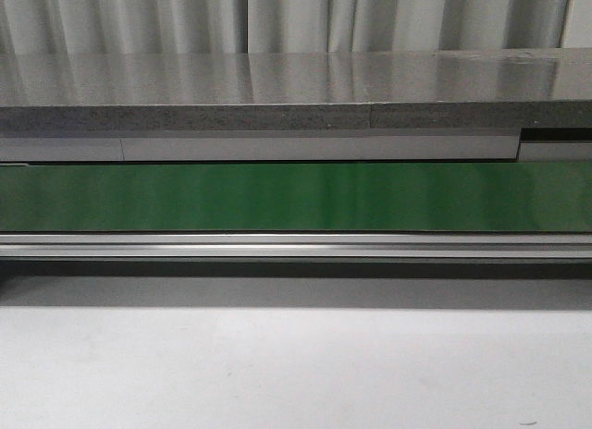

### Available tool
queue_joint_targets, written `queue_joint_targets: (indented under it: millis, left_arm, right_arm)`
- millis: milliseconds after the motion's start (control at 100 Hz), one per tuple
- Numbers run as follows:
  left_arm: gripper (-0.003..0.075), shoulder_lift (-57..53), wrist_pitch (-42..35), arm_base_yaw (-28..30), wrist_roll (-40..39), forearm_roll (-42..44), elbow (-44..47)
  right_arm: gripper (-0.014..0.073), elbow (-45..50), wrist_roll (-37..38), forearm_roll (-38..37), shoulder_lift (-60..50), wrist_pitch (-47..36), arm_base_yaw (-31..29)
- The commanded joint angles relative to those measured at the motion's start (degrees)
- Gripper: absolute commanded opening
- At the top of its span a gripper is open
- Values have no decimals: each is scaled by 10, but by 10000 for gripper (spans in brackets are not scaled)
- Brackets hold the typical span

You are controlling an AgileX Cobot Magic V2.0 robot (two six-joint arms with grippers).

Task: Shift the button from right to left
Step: 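Lower the button into the blue tray and open the left gripper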

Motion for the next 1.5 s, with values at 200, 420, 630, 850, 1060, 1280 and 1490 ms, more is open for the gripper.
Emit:
queue_joint_targets:
  millis: [200, 420, 630, 850, 1060, 1280, 1490]
  left_arm:
    - [449, -160, -30, -9, -2, -27, -17]
    - [449, -276, -40, -59, -2, -31, 17]
    - [449, -412, -80, -99, -2, -63, 114]
    - [447, -568, -128, -122, -2, -95, 246]
    - [447, -721, -128, -152, -2, -106, 346]
    - [447, -873, -131, -169, -2, -122, 407]
    - [446, -932, -131, -169, -2, -133, 433]
  right_arm:
    - [-68, -14, -4, 1, 4, -40, 0]
    - [-68, -14, -4, 1, 4, -40, 0]
    - [-68, -14, -4, 1, 4, -40, 0]
    - [-68, -14, -4, 1, 4, -40, 0]
    - [-68, -14, -4, 1, 4, -40, 0]
    - [-68, -14, -4, 1, 4, -40, 0]
    - [-68, -14, -4, 1, 4, -40, 0]
